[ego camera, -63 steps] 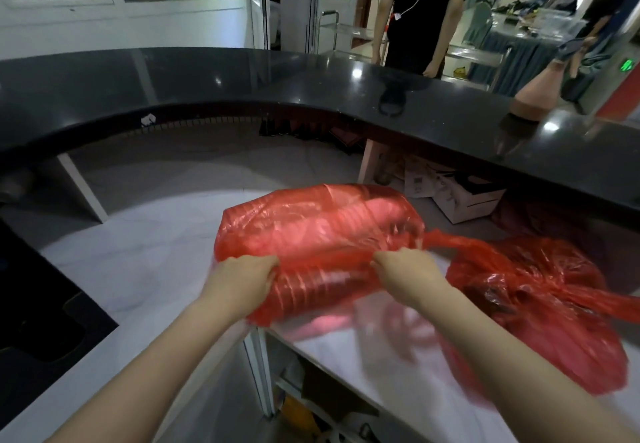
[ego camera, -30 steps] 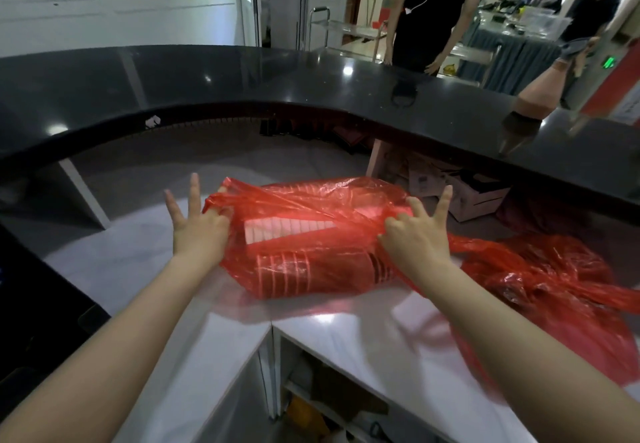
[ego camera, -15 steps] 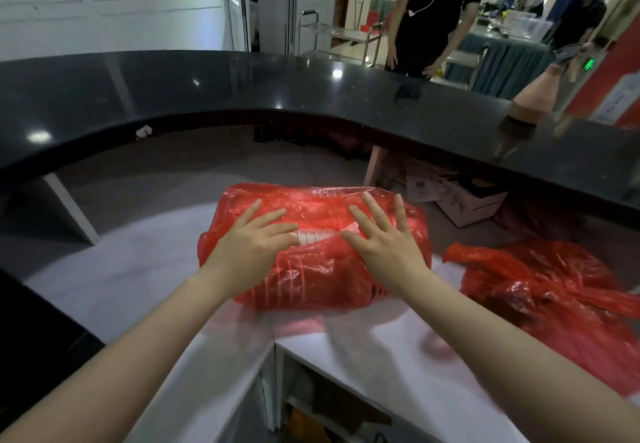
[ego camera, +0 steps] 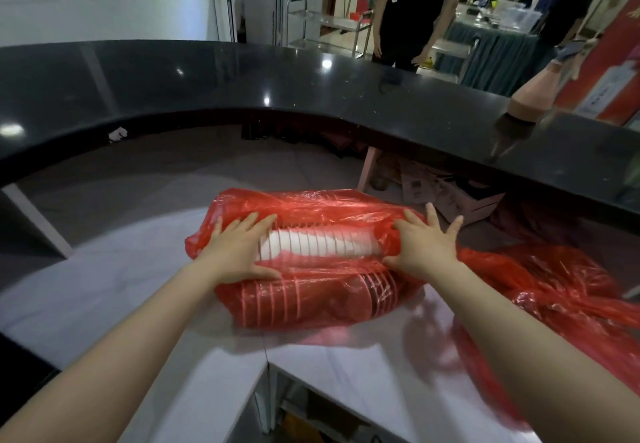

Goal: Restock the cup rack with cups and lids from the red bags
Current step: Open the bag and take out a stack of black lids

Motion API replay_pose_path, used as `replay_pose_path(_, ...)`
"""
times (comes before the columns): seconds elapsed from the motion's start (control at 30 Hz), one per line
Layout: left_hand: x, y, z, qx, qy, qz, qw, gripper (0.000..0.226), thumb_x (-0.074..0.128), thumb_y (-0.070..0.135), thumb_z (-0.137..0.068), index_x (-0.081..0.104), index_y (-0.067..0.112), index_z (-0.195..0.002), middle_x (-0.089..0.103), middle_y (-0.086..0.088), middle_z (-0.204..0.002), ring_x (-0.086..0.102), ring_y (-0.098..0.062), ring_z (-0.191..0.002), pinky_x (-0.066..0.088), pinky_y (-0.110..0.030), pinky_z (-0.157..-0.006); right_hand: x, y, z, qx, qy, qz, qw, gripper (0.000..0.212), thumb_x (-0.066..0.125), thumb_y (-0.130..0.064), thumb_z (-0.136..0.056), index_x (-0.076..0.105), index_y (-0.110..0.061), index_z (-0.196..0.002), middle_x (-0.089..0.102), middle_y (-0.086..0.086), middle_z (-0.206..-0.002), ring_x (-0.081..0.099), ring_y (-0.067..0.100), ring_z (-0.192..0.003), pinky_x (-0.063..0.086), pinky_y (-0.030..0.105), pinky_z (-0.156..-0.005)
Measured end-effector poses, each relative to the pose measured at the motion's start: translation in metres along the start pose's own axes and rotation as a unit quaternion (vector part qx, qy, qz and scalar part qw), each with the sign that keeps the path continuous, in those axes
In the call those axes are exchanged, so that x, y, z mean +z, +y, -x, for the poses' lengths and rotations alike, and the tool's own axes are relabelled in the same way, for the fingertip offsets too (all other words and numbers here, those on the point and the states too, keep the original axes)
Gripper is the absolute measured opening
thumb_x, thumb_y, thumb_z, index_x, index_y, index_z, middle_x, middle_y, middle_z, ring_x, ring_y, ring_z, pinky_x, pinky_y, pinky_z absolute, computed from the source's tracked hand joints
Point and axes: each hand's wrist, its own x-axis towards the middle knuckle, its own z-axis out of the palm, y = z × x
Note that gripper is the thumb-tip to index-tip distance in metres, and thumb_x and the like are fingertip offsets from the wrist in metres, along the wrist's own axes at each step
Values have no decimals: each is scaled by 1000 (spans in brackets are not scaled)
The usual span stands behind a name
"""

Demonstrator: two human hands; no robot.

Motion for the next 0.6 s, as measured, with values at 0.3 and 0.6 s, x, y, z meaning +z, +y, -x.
replay_pose_path(0.3, -13, 5, 4, 26, 128, 242, 961, 69, 60, 54, -83, 41, 23, -142, 47, 1, -144, 42, -20, -133, 28, -53, -111, 1, 19, 1, -6, -251, -102, 963, 126, 78, -53, -66, -17, -37, -148, -22, -4, -158, -20, 37, -143, -5, 67, -108)
replay_pose_path(0.6, -18, 56, 33, 167, 251, 40, 952, 41, 55, 37, -88, 66, 14, -120, 64, -5, -124, 49, -30, -128, 20, -55, -112, 5, 21, 33, -84, -77, -141, 983, 122, 79, -58, -59, 3, -35, -151, 2, -1, -161, -21, 28, -144, -13, 57, -111)
